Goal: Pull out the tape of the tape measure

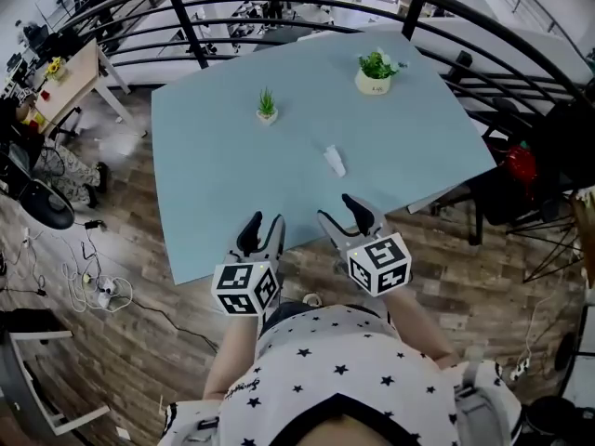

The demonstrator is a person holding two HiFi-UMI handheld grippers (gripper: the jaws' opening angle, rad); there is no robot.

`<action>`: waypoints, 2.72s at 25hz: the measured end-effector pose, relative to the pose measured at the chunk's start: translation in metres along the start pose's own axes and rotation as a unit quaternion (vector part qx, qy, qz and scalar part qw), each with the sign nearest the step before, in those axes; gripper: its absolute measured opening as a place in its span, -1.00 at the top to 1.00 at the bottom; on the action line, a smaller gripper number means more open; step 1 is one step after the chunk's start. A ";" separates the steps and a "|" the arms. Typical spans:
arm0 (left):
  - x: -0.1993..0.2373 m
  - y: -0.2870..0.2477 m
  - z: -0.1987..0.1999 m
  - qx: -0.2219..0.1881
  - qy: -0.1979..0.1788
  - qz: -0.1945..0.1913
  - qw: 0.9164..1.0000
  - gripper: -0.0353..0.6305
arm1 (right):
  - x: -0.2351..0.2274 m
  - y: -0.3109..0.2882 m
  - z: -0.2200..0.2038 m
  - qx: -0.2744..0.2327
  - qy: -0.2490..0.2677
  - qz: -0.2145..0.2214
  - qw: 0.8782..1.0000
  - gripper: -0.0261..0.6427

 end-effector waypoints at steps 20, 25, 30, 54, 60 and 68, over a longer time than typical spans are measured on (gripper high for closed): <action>0.018 -0.066 0.003 0.015 0.015 -0.008 1.000 0.42 | -0.070 -0.043 -0.013 0.042 0.025 -0.051 0.998 0.23; 0.025 -0.091 0.003 0.022 0.024 -0.002 0.999 0.42 | -0.093 -0.068 -0.021 0.064 0.034 -0.051 0.996 0.23; 0.029 -0.112 -0.004 0.031 0.037 0.001 0.999 0.42 | -0.114 -0.091 -0.033 0.086 0.041 -0.051 0.994 0.23; 0.038 -0.183 -0.019 0.073 0.042 -0.015 0.996 0.42 | -0.170 -0.168 -0.078 0.175 0.039 -0.055 0.982 0.23; 0.040 -0.190 -0.023 0.082 0.037 -0.014 0.996 0.42 | -0.173 -0.178 -0.085 0.186 0.049 -0.049 0.980 0.29; 0.040 -0.192 -0.024 0.084 0.038 -0.014 0.996 0.42 | -0.177 -0.182 -0.081 0.183 0.061 -0.062 0.979 0.53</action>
Point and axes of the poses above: the fingertips, and each gripper's own axes: y backward along the fingers, x to its left, z out of its top, the point moved 2 cm from there along y, backward along the fingers, and after that the axes turned 5 degrees about -y, right-handed, at the moved point
